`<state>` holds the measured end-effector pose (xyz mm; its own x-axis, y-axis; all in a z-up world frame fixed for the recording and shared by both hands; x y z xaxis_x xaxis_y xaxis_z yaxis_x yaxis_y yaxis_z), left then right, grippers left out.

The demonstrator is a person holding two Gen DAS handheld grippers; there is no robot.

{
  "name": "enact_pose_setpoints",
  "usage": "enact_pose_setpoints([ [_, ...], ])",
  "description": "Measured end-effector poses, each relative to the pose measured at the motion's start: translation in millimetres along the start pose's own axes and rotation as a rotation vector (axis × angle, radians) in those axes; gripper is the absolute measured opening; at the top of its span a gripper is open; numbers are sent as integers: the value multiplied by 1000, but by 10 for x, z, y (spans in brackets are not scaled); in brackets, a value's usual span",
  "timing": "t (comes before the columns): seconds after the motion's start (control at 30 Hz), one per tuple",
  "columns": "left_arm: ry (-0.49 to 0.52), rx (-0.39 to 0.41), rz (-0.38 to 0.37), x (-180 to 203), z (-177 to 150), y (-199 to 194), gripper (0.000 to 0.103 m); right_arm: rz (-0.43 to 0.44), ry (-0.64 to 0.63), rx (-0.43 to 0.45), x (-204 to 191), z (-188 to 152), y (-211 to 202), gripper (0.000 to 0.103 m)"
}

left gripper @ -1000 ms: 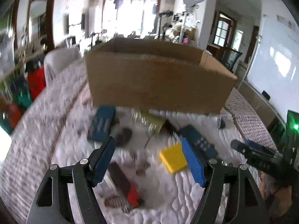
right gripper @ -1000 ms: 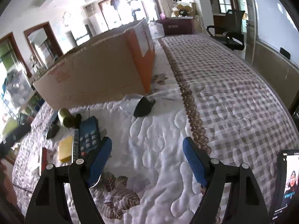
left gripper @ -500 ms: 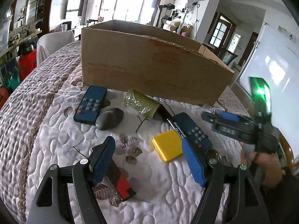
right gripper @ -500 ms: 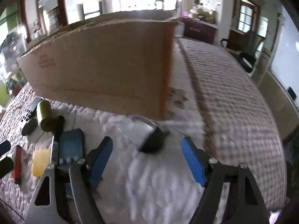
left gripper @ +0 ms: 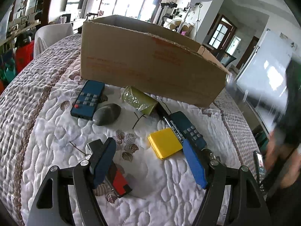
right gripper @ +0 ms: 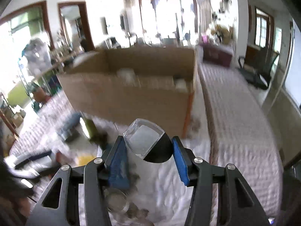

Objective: Organize objects
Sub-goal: 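Drop the clear-lidded container into the box from the right gripper, then reach the left gripper down and grasp the green tape roll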

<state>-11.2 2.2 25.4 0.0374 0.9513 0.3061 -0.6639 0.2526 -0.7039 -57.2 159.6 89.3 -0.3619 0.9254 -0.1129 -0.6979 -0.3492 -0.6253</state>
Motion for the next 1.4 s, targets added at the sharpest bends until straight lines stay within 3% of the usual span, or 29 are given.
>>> enact_pose_setpoints([
  [0.1,7,-12,12,7,-19,41,74,2,22,28,-18,419,60,103],
  [0.3,-1,-17,38,-51,-10,89,74,-31,81,-27,86,950,751,103],
  [0.43,-23,-34,40,-107,-6,132,74,-44,129,-95,118,965,1131,103],
  [0.57,-43,-33,25,-150,8,115,74,-104,95,-105,85,906,1341,103],
  [0.73,-91,-18,14,-264,54,73,74,-108,112,-67,83,873,1254,103],
  [0.9,-110,-17,7,-303,63,63,74,-99,68,3,-57,841,917,103],
  [1.03,-119,-9,6,-335,76,53,74,-62,45,21,-206,641,579,103],
  [1.17,-97,-16,-2,-310,74,69,74,-36,21,3,-372,231,288,103],
  [1.4,96,-9,63,-17,4,135,74,-107,-27,-62,-397,-617,165,103],
])
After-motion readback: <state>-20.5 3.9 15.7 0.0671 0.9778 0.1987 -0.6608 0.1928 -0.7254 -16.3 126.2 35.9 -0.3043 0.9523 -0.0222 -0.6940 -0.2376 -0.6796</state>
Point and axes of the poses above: each gripper's, at about its wrist camera, not at the fingertips, and y roughly the way its jaws point, x to its right, z to its top, the point moved 2 cm from there along y, roughly the way its jaws point, and after that the axes turned 1 degree about z, right-handed, at the moved point
